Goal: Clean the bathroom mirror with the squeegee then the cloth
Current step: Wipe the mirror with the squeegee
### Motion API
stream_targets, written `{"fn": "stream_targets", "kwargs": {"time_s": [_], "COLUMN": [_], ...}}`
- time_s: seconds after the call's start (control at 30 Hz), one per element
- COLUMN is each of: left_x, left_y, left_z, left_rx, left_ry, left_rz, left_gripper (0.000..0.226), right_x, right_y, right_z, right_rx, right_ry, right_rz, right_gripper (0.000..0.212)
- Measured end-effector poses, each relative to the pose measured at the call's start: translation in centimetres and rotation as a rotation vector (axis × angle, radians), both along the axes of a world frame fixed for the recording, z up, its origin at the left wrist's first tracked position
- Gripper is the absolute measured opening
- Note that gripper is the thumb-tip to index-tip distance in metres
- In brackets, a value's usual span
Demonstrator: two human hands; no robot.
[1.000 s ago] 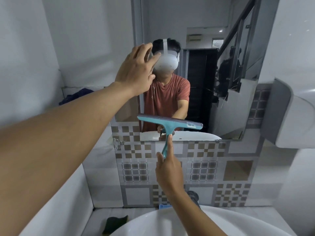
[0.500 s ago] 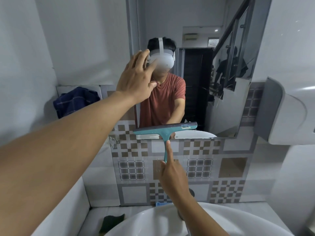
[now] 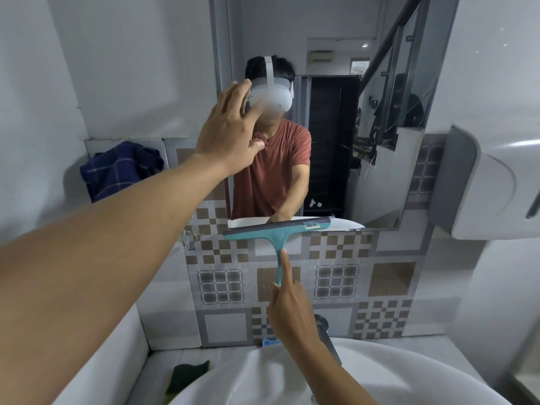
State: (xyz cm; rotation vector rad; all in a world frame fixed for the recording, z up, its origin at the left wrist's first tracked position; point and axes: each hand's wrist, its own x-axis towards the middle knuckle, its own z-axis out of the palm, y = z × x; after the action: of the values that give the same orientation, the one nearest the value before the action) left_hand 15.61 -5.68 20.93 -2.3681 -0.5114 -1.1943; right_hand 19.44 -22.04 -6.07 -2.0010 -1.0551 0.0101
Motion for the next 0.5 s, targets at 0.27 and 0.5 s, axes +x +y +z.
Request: {"fn": "stream_targets", "kwargs": {"time_s": [0.27, 0.5], "left_x": [0.2, 0.18], "left_y": [0.06, -0.1], "left_z": [-0.25, -0.6], "left_rx": [-0.009, 0.049], "left_ry": [-0.016, -0.008], "left_rz": [-0.015, -0.003], "left_gripper": [0.08, 0.081], "right_x": [-0.76, -0.79], "right_y": [0.09, -0.6], "right_z": [-0.55, 0.21], "right_rx": [0.0, -0.058], "right_ry": [0.129, 0.188], "right_rz": [-0.013, 0.004], "right_gripper": [0.064, 0.063]}}
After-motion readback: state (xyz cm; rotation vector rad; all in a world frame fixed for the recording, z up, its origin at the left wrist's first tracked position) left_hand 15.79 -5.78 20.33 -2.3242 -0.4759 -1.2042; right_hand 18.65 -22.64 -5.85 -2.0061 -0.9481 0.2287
